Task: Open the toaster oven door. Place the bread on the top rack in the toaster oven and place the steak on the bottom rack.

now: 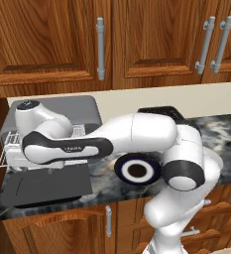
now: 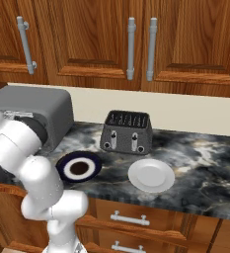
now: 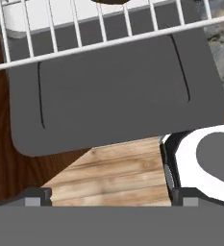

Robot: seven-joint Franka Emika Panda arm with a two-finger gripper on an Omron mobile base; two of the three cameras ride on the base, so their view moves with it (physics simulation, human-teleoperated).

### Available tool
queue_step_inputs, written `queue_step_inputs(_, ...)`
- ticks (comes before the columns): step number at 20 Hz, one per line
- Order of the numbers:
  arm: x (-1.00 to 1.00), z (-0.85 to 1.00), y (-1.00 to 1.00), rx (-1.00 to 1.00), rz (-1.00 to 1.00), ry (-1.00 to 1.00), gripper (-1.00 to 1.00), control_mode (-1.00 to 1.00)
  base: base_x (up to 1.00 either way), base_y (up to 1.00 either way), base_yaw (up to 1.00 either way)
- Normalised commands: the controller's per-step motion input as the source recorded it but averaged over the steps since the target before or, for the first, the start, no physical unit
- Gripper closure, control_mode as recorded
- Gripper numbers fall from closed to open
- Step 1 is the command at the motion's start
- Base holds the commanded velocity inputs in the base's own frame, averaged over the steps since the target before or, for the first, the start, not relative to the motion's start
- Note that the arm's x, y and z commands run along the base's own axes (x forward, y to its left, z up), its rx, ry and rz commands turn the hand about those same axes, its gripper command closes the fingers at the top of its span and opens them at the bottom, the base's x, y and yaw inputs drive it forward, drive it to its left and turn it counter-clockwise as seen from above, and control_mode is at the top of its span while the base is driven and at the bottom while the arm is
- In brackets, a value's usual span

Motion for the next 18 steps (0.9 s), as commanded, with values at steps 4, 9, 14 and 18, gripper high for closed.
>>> queue_step_inputs(4,-0.38,-0.4,-0.58,0.0,0.01,0.0,-1.0,-1.0,0.0,0.0,0.0)
queue_step_inputs(9,-0.19,-0.53,-0.49,0.01,0.0,0.0,-1.0,-1.0,0.0,0.0,0.0)
queue_step_inputs(14,0.31,-0.42,-0.37,0.01,0.0,0.0,-1.0,-1.0,0.0,0.0,0.0)
queue_step_inputs(18,0.64,-0.18,-0.06,0.0,0.0,0.0,-1.0,-1.0,0.0,0.0,0.0)
